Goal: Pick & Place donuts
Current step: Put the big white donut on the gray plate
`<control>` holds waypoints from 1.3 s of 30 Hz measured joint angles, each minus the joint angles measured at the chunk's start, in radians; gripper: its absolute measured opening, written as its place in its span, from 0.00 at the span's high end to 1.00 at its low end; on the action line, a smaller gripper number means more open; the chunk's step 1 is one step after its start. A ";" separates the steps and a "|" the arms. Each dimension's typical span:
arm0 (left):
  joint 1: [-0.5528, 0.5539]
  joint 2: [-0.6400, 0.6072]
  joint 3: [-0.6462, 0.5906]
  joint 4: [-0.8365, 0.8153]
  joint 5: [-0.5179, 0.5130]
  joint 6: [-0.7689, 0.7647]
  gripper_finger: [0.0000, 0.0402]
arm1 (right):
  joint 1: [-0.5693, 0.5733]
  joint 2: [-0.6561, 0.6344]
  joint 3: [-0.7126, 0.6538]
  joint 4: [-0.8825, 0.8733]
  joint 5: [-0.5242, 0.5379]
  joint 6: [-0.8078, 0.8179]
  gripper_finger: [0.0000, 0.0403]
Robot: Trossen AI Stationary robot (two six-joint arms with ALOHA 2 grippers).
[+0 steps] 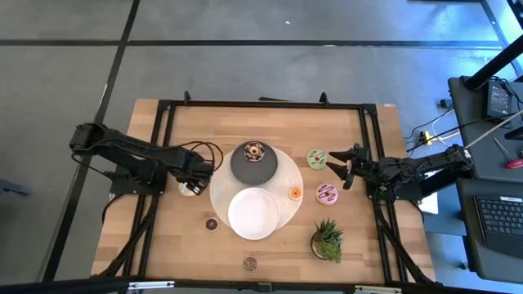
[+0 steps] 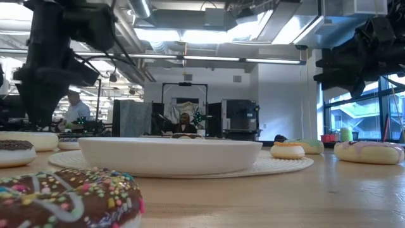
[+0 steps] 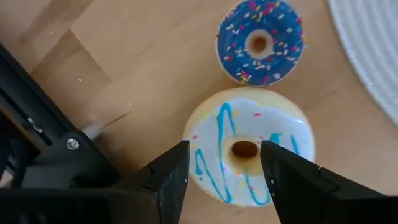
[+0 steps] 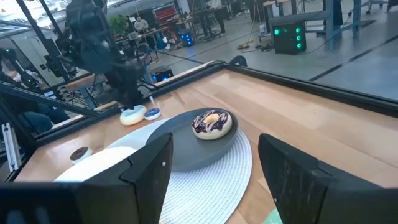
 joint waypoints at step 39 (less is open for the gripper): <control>0.000 0.145 -0.001 0.008 0.061 -0.029 0.62 | 0.000 0.000 0.000 0.000 0.000 0.000 0.41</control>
